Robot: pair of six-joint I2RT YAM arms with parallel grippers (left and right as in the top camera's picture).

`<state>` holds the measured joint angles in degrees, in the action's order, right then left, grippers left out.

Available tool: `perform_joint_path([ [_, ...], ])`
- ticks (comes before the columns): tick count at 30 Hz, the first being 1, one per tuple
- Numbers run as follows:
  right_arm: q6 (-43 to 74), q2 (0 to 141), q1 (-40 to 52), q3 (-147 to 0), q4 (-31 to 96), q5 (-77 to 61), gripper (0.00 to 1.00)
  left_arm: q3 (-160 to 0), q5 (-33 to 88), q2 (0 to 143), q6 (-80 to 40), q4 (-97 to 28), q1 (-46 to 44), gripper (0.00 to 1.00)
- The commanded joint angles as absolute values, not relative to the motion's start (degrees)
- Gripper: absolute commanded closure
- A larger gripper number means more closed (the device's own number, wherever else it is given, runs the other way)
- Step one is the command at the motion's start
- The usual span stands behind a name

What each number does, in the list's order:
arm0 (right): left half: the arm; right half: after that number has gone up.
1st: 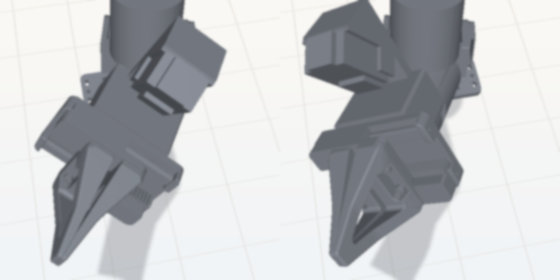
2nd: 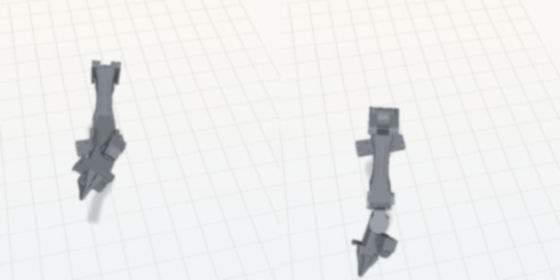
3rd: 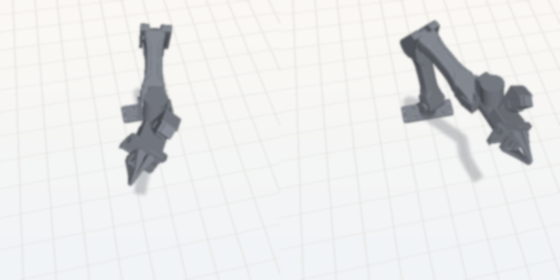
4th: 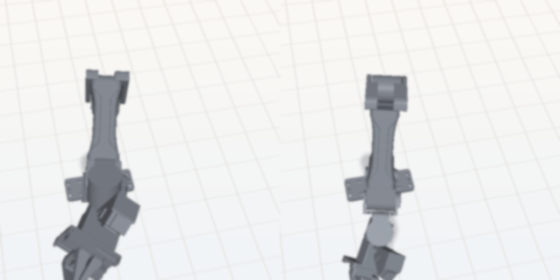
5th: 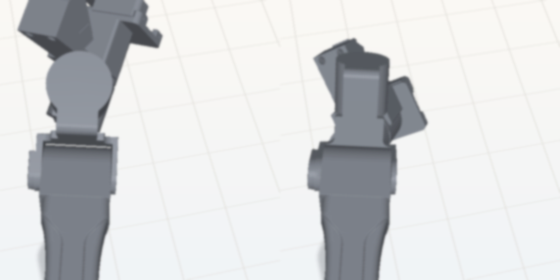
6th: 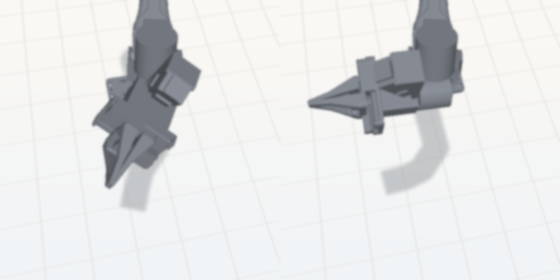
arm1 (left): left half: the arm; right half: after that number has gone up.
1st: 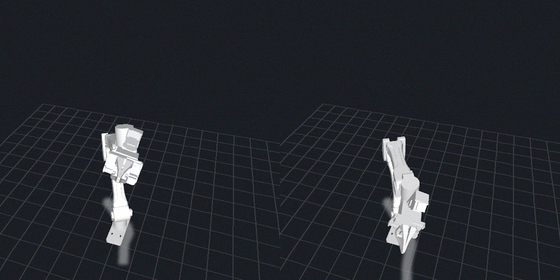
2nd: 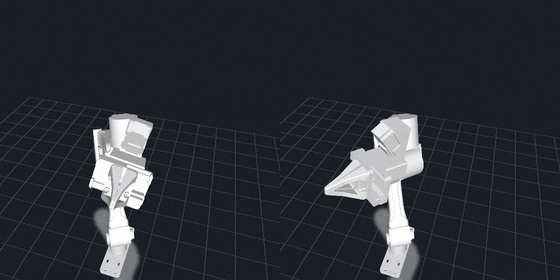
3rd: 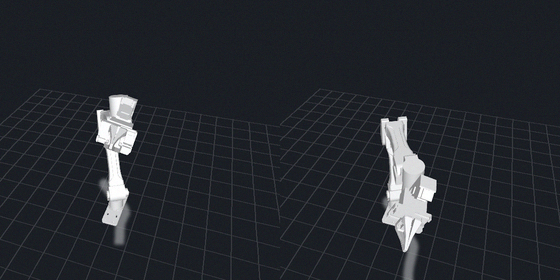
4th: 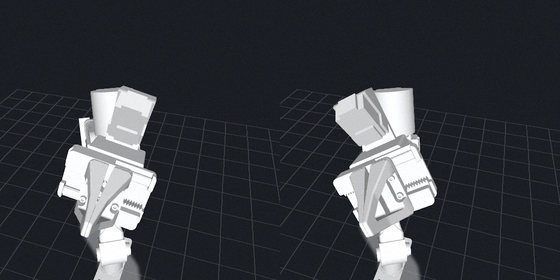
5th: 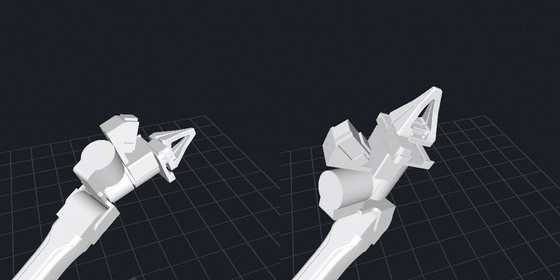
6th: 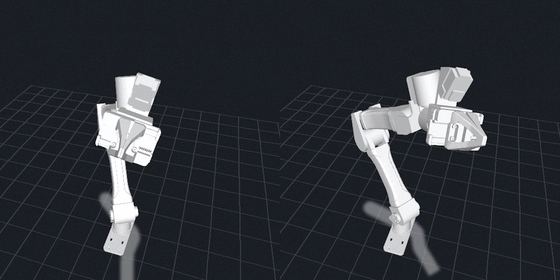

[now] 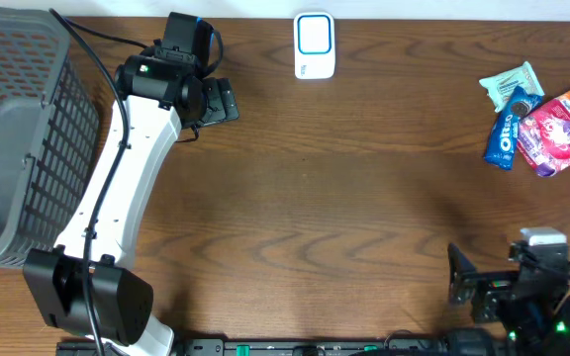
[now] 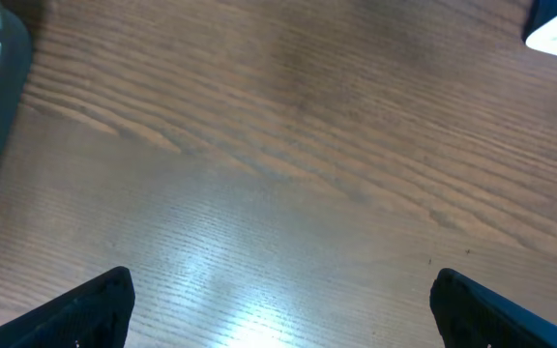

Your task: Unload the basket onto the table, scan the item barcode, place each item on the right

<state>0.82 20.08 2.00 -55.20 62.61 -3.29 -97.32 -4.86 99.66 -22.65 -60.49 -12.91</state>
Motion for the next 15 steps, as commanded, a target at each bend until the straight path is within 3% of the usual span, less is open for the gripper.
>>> perform_joint_path([
  [1,-2.00,13.65,1.06,-47.09,56.47,-4.01,0.01,-97.62,-5.39,99.96,-22.55,-60.80,-12.84,0.02],
  [15,-2.02,1.26,-0.99,-19.55,25.69,-6.74,0.01,-97.62,-5.39,99.96,-22.55,-60.80,-12.84,0.02],
])
